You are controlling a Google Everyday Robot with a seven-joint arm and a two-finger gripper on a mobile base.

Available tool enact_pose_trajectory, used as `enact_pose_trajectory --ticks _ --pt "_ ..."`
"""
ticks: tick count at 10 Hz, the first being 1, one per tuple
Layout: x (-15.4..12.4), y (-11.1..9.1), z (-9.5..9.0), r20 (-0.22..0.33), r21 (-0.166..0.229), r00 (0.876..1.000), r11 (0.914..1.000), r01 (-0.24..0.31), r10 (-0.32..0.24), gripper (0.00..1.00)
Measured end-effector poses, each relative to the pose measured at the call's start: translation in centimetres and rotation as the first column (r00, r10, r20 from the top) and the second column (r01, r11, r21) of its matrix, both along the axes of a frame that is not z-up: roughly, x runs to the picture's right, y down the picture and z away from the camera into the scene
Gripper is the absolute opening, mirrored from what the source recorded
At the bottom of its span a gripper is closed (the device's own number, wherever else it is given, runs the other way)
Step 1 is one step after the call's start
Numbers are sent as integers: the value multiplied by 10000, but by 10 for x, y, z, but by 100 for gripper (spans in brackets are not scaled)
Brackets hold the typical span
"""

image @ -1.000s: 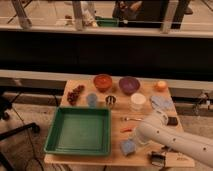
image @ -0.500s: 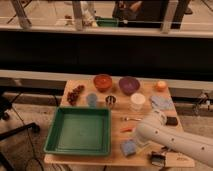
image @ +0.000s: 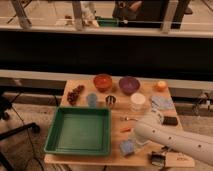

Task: Wipe table surface with sponge

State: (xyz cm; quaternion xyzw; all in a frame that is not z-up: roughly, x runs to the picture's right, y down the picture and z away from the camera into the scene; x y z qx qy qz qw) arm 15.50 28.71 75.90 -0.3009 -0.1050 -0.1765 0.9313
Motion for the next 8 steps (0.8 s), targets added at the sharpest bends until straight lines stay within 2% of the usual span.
enact_pose_trajectory --ticks 8 --pt "0 -3 -1 143 5 9995 9996 -294 294 80"
